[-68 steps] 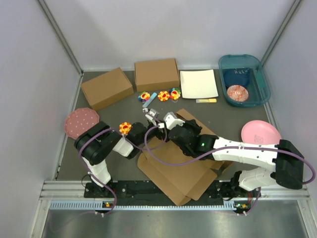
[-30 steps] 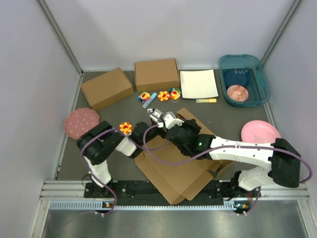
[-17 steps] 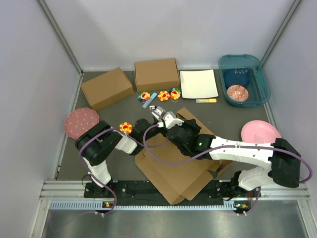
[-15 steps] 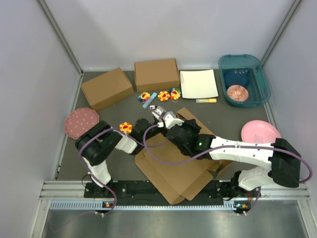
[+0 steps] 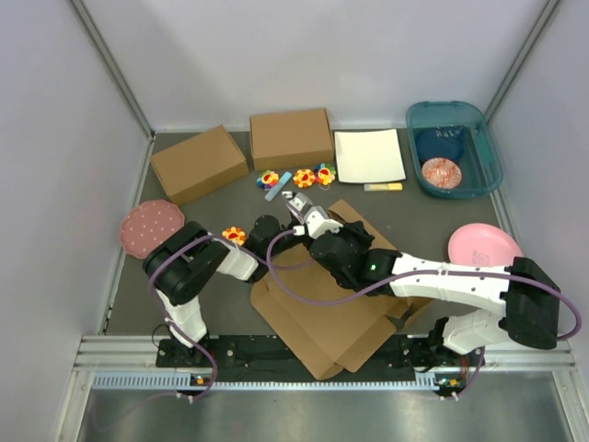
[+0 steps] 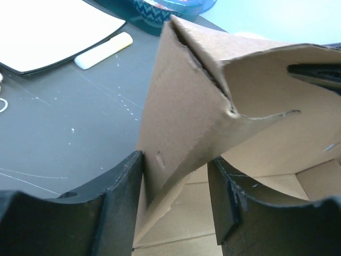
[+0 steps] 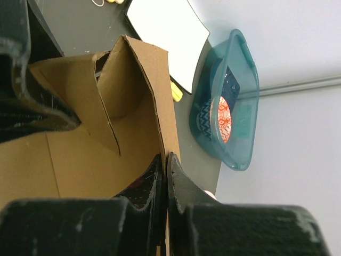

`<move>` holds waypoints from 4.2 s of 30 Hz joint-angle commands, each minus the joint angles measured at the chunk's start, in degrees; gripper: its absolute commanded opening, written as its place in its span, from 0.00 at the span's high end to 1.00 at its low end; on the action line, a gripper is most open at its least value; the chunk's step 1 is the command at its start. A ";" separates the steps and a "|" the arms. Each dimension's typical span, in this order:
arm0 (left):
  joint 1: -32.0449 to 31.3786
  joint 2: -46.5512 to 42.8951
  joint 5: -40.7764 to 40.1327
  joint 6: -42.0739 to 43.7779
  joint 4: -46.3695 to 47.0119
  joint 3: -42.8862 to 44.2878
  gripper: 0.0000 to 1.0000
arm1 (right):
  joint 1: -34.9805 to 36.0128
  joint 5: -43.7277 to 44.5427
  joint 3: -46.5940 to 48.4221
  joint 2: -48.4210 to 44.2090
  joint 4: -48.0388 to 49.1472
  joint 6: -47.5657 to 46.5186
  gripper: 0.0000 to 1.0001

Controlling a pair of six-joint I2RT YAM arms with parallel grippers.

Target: Fold the paper box

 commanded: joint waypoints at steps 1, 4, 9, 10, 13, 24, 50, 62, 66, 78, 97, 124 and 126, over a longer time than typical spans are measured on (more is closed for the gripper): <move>0.30 0.69 -0.69 -0.88 26.70 4.10 0.53 | 1.79 -21.11 -3.05 3.43 -2.21 7.20 1.00; 0.30 1.30 -0.34 -0.88 26.61 4.45 0.63 | 1.88 -21.38 -2.79 3.43 -2.13 7.11 1.00; 0.30 1.65 0.10 -0.61 26.61 4.63 0.73 | 1.80 -21.47 -2.52 3.43 -2.48 7.11 1.00; 0.30 1.57 0.10 -0.79 26.70 4.72 0.77 | 1.88 -21.47 -2.44 3.52 -2.39 7.11 1.00; 0.30 2.01 1.07 -1.40 26.70 4.98 0.82 | 1.88 -21.29 -2.35 3.52 -2.48 7.02 1.00; 0.13 2.53 3.00 -3.34 26.70 3.75 0.65 | 1.79 -20.32 -0.42 2.99 -3.45 7.81 0.96; -0.93 0.86 -1.92 -1.05 26.70 -0.73 0.77 | 1.88 -20.24 9.07 -10.98 -8.98 10.97 0.46; -1.98 0.60 -2.88 0.53 26.70 -1.08 0.79 | 0.40 -14.88 9.16 -13.80 -8.81 13.43 0.46; -2.60 0.69 -2.97 1.14 26.61 -1.26 0.79 | -3.21 -13.73 9.52 -14.32 -8.37 16.16 0.55; -3.65 0.25 -3.76 1.85 26.61 -1.96 0.79 | -12.88 -26.28 6.10 -10.64 -4.68 19.85 0.62; -4.36 -1.77 -1.74 -0.96 26.70 -2.49 0.35 | -12.88 -29.90 -3.93 -9.66 -3.71 21.78 0.66; -4.45 2.36 -1.57 0.27 26.70 0.76 0.86 | -11.48 -32.80 3.88 -15.55 -10.55 19.68 0.48; -4.45 2.27 -1.74 0.35 26.70 0.68 0.86 | -10.78 -33.24 5.47 -15.38 -11.96 18.19 0.47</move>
